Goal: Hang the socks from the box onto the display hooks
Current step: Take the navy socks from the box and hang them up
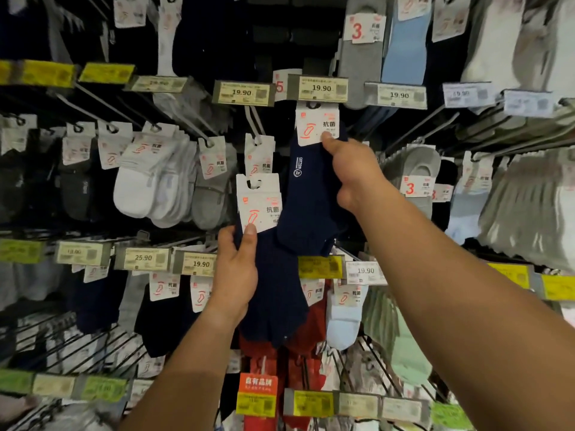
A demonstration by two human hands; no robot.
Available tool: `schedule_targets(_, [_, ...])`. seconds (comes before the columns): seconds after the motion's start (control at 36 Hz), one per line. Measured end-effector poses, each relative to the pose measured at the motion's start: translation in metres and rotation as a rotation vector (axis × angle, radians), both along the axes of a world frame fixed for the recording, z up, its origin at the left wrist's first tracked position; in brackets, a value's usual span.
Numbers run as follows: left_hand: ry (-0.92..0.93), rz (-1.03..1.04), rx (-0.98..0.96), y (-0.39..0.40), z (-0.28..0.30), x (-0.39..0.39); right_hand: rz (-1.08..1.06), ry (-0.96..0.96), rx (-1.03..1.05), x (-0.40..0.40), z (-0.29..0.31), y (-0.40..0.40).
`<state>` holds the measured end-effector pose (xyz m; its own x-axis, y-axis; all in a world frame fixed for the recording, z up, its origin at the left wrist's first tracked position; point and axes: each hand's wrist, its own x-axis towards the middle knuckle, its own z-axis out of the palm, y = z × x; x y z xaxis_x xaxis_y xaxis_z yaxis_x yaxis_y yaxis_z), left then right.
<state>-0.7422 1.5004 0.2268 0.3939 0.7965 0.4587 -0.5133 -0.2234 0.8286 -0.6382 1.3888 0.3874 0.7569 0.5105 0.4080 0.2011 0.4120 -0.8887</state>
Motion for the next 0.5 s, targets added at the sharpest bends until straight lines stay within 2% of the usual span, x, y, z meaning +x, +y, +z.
schedule_targets(0.14, [-0.002,-0.003,0.009,0.003,0.000,-0.004,-0.053,0.011,-0.030,0.005,0.010,0.011])
schedule_targets(0.5, [-0.024,-0.056,0.022,0.015,0.005,-0.009,-0.146,-0.018,0.050,0.009,0.014,0.018])
